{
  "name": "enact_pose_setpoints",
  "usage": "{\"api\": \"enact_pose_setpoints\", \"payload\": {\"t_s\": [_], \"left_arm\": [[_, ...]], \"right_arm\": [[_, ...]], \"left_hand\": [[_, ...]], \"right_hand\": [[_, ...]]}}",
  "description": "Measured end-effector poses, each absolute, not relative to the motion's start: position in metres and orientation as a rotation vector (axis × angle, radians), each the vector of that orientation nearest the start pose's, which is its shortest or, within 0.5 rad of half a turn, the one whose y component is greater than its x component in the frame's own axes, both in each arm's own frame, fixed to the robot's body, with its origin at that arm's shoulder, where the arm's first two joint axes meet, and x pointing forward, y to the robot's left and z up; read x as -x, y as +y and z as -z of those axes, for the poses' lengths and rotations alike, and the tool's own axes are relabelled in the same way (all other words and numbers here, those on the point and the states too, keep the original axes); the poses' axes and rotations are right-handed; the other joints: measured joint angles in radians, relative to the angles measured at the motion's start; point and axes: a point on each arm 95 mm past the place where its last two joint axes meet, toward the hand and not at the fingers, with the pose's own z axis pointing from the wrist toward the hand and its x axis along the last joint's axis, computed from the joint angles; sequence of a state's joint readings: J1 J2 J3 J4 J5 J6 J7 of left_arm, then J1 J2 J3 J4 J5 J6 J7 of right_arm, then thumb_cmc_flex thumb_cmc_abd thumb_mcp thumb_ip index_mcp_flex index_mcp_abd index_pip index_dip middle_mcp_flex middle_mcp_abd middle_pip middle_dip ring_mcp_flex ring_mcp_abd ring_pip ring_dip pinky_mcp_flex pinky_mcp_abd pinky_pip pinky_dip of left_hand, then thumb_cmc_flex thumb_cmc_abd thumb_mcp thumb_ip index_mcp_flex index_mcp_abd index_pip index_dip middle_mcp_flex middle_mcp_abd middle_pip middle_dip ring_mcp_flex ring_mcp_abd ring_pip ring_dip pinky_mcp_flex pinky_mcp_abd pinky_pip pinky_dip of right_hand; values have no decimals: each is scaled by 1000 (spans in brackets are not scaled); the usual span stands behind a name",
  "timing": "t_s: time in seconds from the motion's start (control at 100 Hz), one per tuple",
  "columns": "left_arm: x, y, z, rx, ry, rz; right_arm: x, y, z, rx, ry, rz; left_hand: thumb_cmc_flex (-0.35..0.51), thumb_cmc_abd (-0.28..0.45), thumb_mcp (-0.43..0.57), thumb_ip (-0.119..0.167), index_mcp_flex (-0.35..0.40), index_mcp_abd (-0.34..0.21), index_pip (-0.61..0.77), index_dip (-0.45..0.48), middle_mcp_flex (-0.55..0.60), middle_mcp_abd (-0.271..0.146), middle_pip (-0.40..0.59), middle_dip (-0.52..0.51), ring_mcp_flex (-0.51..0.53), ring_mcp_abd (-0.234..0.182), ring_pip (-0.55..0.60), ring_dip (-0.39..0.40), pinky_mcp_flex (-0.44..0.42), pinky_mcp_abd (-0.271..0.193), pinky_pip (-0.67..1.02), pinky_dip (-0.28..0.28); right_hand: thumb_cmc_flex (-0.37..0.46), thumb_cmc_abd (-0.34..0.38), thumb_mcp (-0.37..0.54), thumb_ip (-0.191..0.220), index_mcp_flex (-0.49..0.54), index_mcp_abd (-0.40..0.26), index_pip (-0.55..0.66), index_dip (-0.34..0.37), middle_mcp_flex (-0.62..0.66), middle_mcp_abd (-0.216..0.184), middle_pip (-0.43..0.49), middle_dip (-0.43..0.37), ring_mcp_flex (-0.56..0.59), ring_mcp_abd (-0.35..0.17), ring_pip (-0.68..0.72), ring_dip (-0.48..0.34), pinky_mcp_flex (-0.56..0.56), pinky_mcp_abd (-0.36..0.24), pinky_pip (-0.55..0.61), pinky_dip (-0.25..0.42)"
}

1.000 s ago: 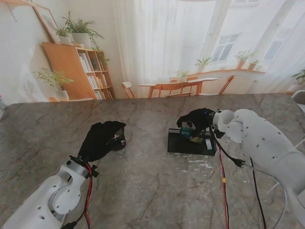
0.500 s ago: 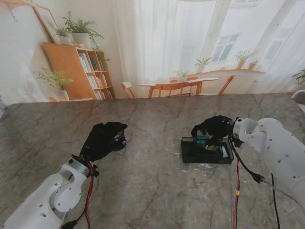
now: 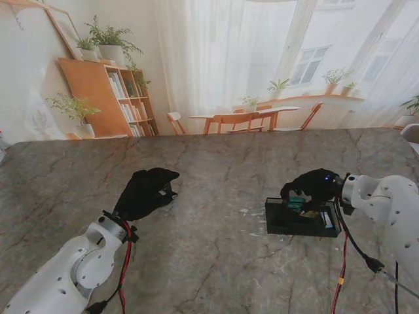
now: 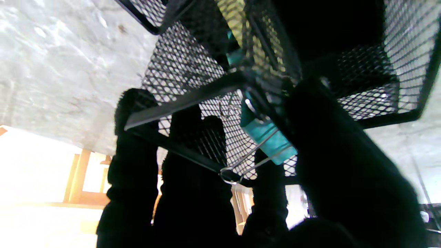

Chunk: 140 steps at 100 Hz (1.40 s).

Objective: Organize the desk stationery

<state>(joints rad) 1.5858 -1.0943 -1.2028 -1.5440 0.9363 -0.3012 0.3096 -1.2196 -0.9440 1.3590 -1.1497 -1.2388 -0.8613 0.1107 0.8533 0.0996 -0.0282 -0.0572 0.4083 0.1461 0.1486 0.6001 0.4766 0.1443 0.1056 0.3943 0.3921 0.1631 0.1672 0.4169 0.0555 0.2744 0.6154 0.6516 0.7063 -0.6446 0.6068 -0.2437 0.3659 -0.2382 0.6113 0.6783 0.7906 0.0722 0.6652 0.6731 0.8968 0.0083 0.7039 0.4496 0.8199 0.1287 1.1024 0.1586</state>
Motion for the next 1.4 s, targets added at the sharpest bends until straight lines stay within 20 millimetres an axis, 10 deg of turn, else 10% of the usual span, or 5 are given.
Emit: {"api": "enact_pose_setpoints", "payload": {"t_s": [0.72,0.94,0.98,1.02,1.4], "left_arm": [[-386,-12,324,1022,1406,1873],[-386,-12,324,1024,1408,1873],[-386,-12,324,1023,1407,1873],[-386,-12,324,1023,1406,1873],[-385,-11,324,1020,1399,1875]], "right_arm": [[-455,-169,303,-686,2193,-1316],[-458,-168,301,-684,2209,-1295],[-458,-168,301,-686,2212,-1289],[-458,-167,300,-687,2214,-1286],[-456,-166,296,-712,2227,-1265]], "left_hand": [[0,0,0,11,0,0,0,0,0,0,0,0,0,0,0,0,0,0,0,0],[0,0,-1,25,0,0,0,0,0,0,0,0,0,0,0,0,0,0,0,0],[0,0,0,-15,0,0,0,0,0,0,0,0,0,0,0,0,0,0,0,0],[0,0,-1,24,0,0,0,0,0,0,0,0,0,0,0,0,0,0,0,0],[0,0,0,11,0,0,0,0,0,0,0,0,0,0,0,0,0,0,0,0]], "right_hand": [[0,9,-1,-18,2,-30,29,-5,1,0,-7,0,1,-27,-39,2,-1,-50,-22,-23],[16,21,-9,-18,-42,-32,99,-57,-49,2,-46,2,-41,-28,-85,2,-73,-41,-58,110],[16,24,3,-16,-46,-28,101,-57,-72,2,-46,2,-56,-28,-83,2,-93,-38,-56,123],[12,24,22,11,-47,-26,101,-57,-96,0,-46,-5,-79,-28,-82,2,-122,-26,-50,133],[-151,159,98,131,-32,30,35,58,-151,-29,-56,-78,-110,1,-61,-3,-258,41,107,220]]}}
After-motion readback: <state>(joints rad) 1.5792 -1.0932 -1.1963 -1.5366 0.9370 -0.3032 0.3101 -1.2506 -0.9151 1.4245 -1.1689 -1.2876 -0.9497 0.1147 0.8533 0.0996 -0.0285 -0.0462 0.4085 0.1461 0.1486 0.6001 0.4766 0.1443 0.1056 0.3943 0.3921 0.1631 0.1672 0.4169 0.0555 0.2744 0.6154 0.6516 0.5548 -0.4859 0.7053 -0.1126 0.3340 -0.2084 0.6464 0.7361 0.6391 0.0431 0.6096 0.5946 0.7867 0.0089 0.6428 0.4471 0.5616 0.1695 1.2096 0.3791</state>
